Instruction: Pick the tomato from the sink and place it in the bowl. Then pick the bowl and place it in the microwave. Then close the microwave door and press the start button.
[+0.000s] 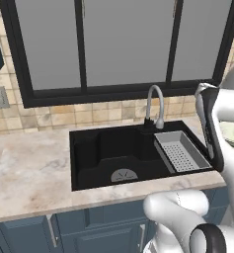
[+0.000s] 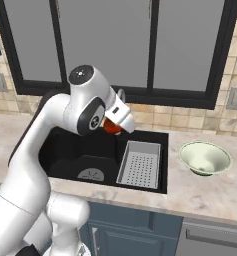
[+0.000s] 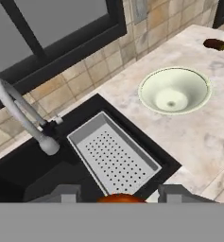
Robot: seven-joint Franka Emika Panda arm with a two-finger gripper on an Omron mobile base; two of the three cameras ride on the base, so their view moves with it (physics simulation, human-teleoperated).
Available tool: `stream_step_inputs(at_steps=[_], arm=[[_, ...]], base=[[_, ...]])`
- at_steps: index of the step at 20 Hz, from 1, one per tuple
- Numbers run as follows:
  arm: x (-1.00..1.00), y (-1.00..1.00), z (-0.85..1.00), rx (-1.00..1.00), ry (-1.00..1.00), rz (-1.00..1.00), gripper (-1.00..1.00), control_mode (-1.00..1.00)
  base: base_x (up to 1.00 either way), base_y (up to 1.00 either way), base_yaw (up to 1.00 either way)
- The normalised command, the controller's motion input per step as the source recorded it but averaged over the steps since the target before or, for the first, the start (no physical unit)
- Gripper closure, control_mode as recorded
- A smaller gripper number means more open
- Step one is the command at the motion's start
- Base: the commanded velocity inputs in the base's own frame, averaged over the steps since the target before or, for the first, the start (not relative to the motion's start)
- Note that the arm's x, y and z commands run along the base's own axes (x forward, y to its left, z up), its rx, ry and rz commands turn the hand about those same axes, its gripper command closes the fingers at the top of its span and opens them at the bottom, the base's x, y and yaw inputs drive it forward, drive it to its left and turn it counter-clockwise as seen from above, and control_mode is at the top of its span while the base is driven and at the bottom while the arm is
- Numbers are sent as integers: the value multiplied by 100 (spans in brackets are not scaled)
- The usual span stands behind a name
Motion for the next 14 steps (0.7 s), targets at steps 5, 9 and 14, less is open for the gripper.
stream_step_inputs(at_steps=[5, 9, 14], arm=[[0, -100, -54, -1, 21, -15, 100, -100], [4, -100, -47, -2, 16, -9, 100, -100], [27, -100, -29, -1, 10, -1, 100, -100]], base=[[0, 0, 0], [0, 0, 0], [0, 0, 0]])
